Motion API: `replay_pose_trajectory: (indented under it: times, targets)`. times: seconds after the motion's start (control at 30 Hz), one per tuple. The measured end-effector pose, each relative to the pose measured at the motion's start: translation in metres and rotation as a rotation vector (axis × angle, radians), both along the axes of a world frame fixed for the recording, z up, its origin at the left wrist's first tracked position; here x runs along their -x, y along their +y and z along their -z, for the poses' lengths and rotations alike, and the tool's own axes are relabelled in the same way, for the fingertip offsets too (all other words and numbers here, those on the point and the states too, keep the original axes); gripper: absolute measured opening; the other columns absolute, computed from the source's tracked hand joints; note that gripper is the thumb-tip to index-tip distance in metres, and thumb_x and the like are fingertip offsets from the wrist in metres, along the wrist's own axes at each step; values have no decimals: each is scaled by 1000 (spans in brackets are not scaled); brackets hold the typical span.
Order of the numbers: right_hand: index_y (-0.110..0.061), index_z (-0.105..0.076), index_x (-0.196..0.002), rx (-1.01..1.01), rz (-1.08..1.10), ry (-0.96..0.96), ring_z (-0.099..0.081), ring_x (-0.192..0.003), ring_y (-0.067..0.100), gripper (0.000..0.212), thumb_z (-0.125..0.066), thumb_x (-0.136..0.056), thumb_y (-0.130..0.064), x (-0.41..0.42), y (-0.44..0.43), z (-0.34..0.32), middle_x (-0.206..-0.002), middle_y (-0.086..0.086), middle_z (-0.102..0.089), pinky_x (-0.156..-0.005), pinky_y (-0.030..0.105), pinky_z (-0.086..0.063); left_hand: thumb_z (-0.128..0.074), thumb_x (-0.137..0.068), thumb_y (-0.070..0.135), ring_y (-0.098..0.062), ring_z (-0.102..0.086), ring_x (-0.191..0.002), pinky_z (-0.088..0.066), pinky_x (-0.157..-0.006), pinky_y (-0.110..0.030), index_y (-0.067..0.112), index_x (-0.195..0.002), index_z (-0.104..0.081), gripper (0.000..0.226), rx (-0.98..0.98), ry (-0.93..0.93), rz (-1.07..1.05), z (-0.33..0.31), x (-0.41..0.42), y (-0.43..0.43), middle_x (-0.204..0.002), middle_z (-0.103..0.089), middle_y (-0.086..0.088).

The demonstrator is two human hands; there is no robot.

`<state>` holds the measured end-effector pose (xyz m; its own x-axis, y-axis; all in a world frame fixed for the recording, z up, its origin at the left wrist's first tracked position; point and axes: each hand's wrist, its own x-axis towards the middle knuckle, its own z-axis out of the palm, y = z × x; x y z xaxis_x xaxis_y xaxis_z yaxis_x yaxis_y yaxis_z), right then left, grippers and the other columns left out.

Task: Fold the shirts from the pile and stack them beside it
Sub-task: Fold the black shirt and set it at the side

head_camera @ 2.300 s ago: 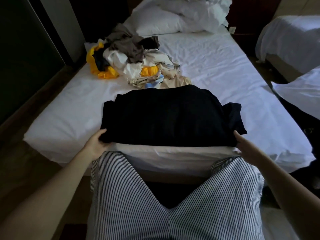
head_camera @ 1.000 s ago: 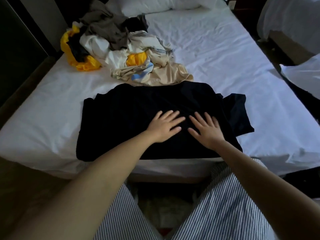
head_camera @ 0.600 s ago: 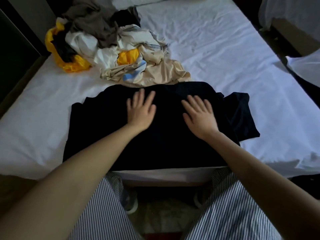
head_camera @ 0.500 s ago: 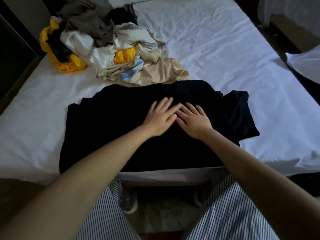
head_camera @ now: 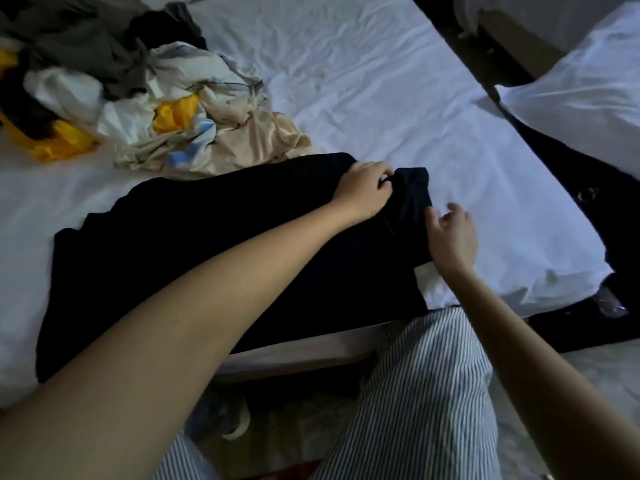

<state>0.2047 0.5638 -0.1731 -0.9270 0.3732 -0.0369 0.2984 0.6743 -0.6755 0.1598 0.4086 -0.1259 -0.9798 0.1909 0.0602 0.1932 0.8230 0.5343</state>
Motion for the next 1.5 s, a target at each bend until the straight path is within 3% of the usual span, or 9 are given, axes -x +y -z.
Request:
replay_pose_trajectory:
  times: [0.17,0.27,0.4,0.53,0.7,0.93,1.1,1.33,1.5]
  targets:
    - [-6,-56,-107,76,-127,-148,-59,-102,32,41,-61,-86,-42,5,10,-6,-104,12,-65,-81,36,-42,-56,-88,34,-31,-42,-128,-31,-103,-36,10,-132,-43,52,304,-356,-30,-1,48,43,-136,-49,-12]
    - [-9,-57,-87,76,-141,-131,-61,-92,33,28,-60,-88,-37,-3,16,0,-86,11,-63,-67,33,-38,-61,-86,23,-25,-57,-111,-40,-95,-27,6,-120,-58,38,177,-400,-19,-3,66,51,-116,-61,-7]
    - [-7,-48,-89,34,-34,-15,-56,-92,38,24,-50,-95,-30,-26,18,-2,-92,18,-62,-72,37,-34,-63,-89,19,-8,-54,-74,-38,-57,-12,3,-110,-67,27,31,-338,212,-27,68,70,-82,-60,1]
    - [-7,-47,-93,28,33,9,-55,-94,40,23,-47,-97,-29,-44,10,4,-95,21,-64,-87,38,-32,-64,-87,13,-6,-53,-70,-38,-57,-8,6,-108,-67,22,57,-352,328,-40,69,76,-85,-59,1]
    - [-5,-55,-91,185,41,214,-58,-84,37,20,-56,-92,-25,-46,4,-7,-77,9,-60,-75,39,-40,-63,-85,4,8,-50,-52,-40,-59,-9,14,-95,-66,14,-78,-316,382,-65,61,48,-63,-58,16]
    - [-13,-69,-85,-398,-531,752,-58,-65,26,18,-53,-82,-21,-51,-21,-30,-67,-1,-63,-73,33,-32,-71,-76,20,12,-55,-74,-41,-77,-7,31,-93,-70,20,-296,-234,384,-73,8,-63,-79,-64,15]
    - [-21,-70,-83,-507,-1079,500,-61,-68,18,34,-46,-79,-45,-55,-41,-23,-67,-8,-63,-72,28,-29,-62,-66,24,4,-54,-102,-32,-95,-14,43,-77,-70,24,31,-275,347,-29,-35,-134,-104,-58,13]
    - [-7,-64,-117,-351,-709,331,-60,-112,30,46,-36,-92,-34,-46,-59,-19,-119,11,-64,-95,32,-35,-42,-73,33,-26,-58,-111,-36,-100,-28,8,-106,-70,49,49,216,250,-10,-39,-89,-117,-65,-9]
    - [-9,-57,-128,-576,-702,88,-51,-124,35,54,-31,-91,-38,-61,-58,24,-131,12,-57,-100,50,-41,-26,-101,40,-11,-11,-146,-6,-116,-33,24,-150,-22,52,481,-14,368,38,-32,-26,-159,-15,1]
